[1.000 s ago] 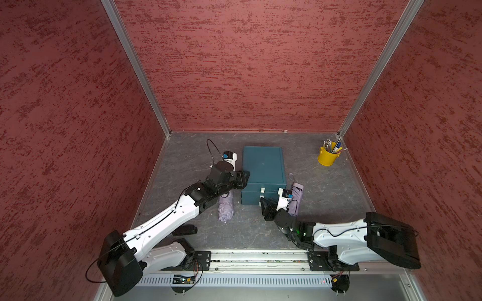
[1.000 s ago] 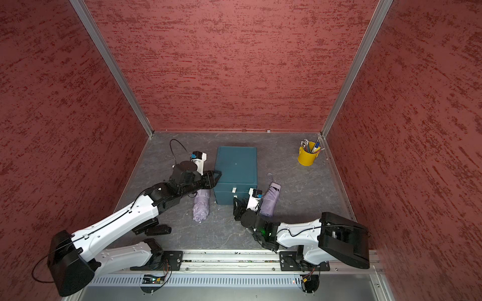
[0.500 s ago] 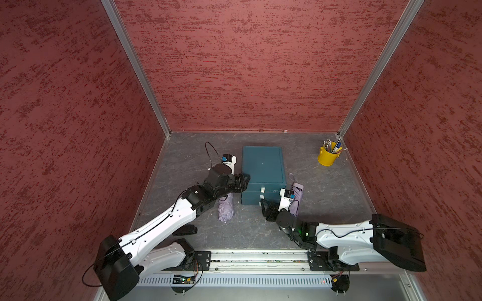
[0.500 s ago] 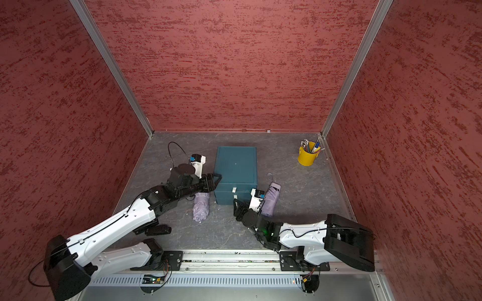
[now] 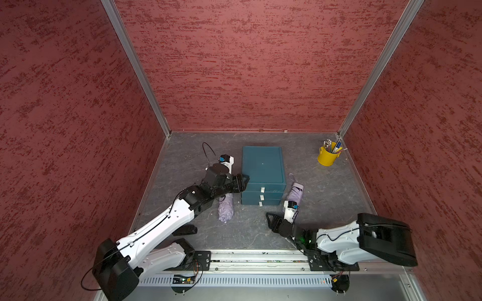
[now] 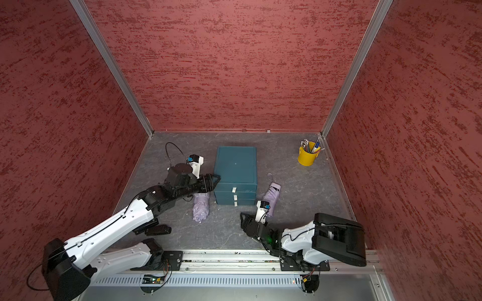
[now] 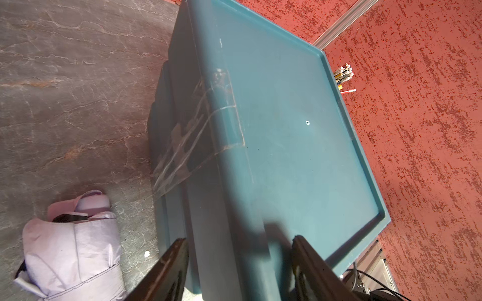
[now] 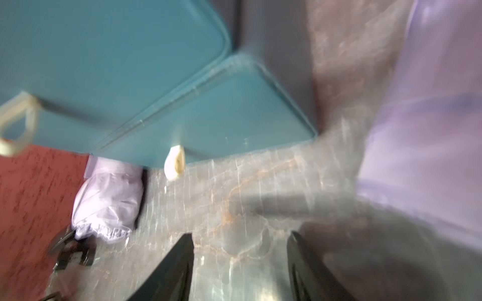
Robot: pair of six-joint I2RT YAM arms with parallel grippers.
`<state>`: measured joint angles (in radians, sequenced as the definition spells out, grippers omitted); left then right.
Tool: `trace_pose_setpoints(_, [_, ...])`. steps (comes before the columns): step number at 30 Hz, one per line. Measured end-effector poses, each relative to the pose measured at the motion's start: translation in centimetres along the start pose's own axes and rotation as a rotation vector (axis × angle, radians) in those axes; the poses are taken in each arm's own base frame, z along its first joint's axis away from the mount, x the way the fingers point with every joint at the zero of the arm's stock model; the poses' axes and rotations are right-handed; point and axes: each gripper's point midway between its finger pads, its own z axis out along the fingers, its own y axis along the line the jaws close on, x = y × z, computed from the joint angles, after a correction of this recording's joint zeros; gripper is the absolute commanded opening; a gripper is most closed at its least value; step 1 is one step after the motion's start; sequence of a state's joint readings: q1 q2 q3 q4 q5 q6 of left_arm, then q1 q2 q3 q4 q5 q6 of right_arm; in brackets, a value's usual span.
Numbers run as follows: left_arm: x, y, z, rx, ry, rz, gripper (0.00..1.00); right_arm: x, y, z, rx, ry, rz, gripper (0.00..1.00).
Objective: Place the umbrella in the drawer by color
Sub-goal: Open the drawer in the storage box.
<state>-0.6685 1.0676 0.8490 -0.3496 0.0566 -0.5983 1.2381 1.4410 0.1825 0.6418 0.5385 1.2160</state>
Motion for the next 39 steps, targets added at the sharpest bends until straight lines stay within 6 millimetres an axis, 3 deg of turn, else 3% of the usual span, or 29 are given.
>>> trace_pose_setpoints(5, [-0.1, 0.4, 0.0, 0.006, 0.007, -0.014, 0.65, 1.0, 2.6, 2.4, -0.140, -0.026, 0.106, 0.58])
trace_pose_setpoints(11, [0.0, 0.3, 0.0, 0.024, 0.017, -0.018, 0.64, 0.9, 4.9, 3.3, -0.289, -0.058, 0.242, 0.57])
trace_pose_setpoints(15, [0.1, 0.2, -0.1, 0.032, 0.018, -0.018, 0.64, 0.6, 4.7, 3.1, -0.288, -0.062, 0.262, 0.54])
trace_pose_setpoints(19, [0.2, 0.2, -0.1, 0.037, 0.016, -0.018, 0.63, 0.4, 3.7, 3.3, -0.250, -0.066, 0.272, 0.42])
trace_pose_setpoints(29, [0.2, 0.2, -0.1, 0.040, 0.018, -0.017, 0.63, -0.8, 3.1, 3.8, -0.232, -0.083, 0.283, 0.42])
trace_pose_setpoints(35, [0.2, 0.2, -0.1, 0.040, 0.017, -0.015, 0.62, -1.4, 2.8, 4.2, -0.227, -0.092, 0.259, 0.33])
trace_pose_setpoints(39, [0.2, 0.2, -0.1, 0.040, 0.017, -0.013, 0.62, -1.6, 2.8, 4.3, -0.226, -0.095, 0.236, 0.37])
